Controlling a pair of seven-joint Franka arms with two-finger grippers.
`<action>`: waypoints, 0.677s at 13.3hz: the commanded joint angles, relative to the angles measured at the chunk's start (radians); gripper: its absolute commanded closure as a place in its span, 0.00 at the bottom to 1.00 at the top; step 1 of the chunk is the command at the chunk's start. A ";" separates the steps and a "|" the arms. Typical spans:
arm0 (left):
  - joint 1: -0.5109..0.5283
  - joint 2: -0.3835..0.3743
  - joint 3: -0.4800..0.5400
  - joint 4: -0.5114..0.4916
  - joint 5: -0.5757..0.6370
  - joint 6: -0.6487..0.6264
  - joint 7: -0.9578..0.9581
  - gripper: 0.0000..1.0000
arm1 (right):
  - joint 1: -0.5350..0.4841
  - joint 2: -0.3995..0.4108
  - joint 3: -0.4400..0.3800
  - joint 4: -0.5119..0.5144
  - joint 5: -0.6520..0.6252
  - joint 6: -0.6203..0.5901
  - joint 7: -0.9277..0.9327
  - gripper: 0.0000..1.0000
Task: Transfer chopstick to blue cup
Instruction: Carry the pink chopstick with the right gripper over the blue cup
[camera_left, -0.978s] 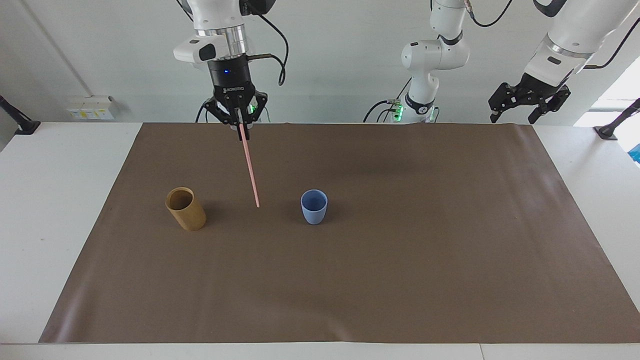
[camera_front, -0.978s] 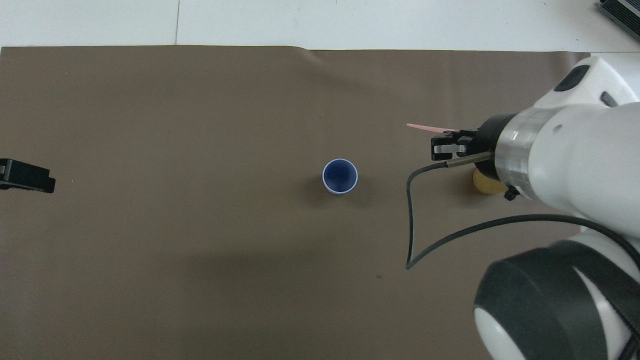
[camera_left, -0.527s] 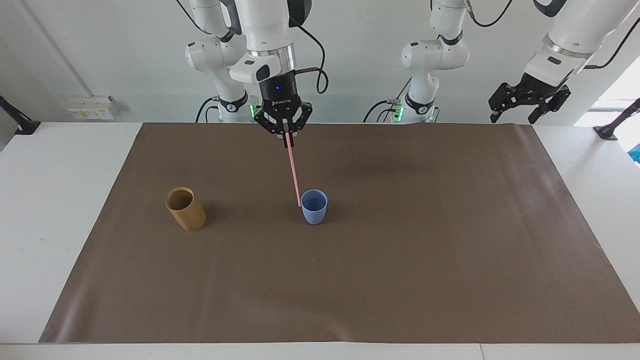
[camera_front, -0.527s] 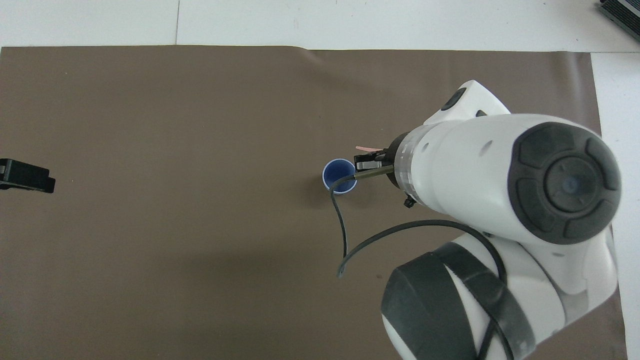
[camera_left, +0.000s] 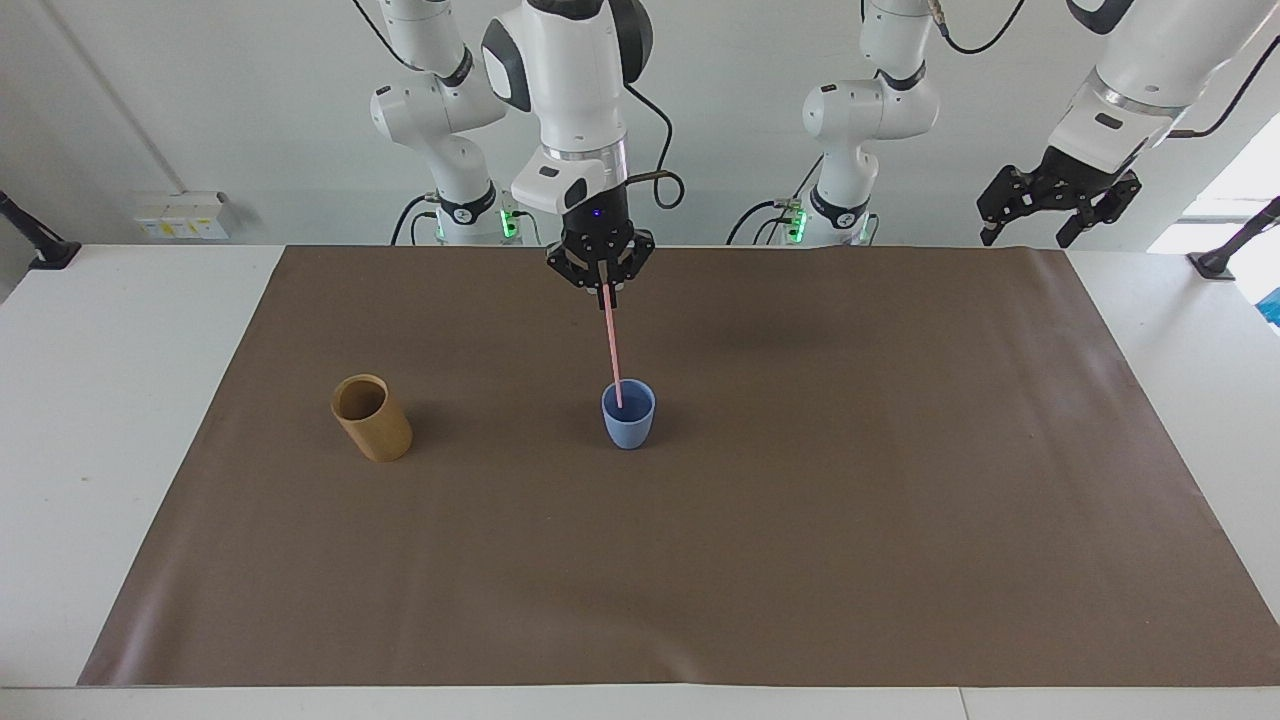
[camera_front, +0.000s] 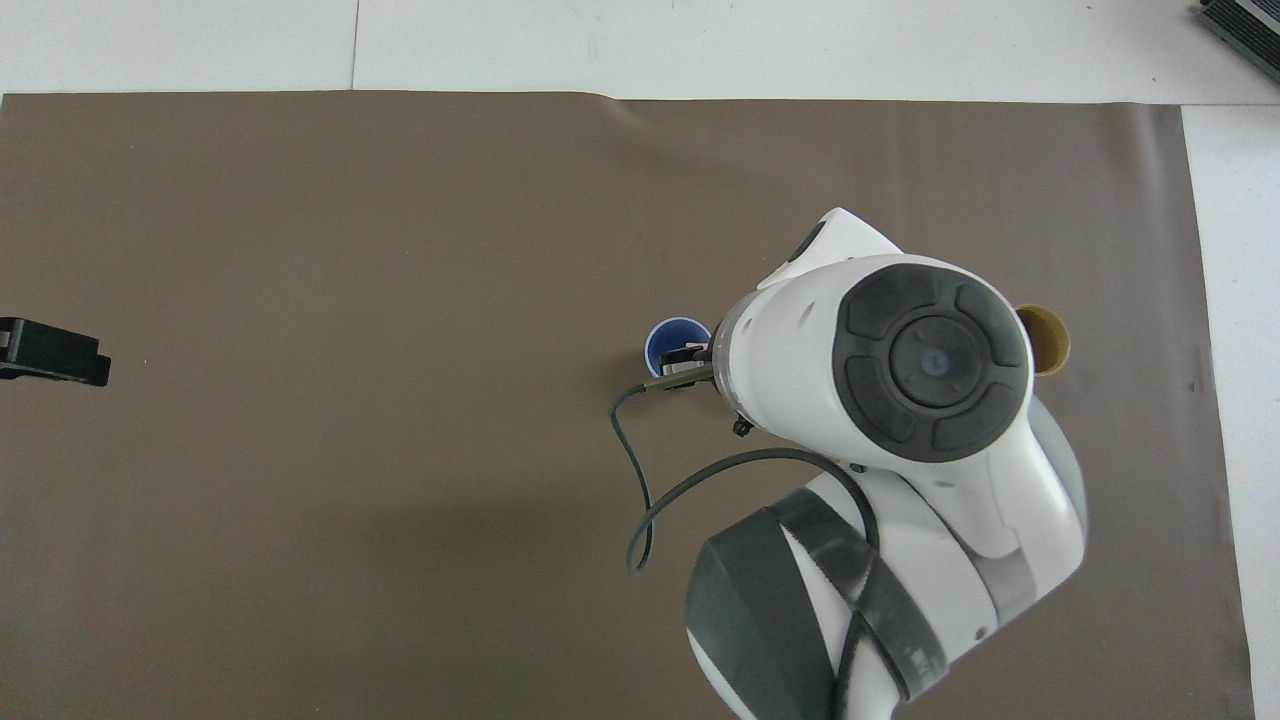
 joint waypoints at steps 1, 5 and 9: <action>0.010 -0.009 -0.003 -0.004 -0.007 -0.015 0.007 0.00 | 0.010 0.018 0.007 -0.020 0.006 0.005 0.024 1.00; 0.010 -0.009 -0.003 -0.004 -0.007 -0.015 0.007 0.00 | 0.007 0.024 0.007 -0.015 0.006 0.006 0.025 0.61; 0.010 -0.008 -0.003 -0.004 -0.007 -0.015 0.007 0.00 | -0.010 0.008 0.002 0.005 0.009 -0.004 0.083 0.00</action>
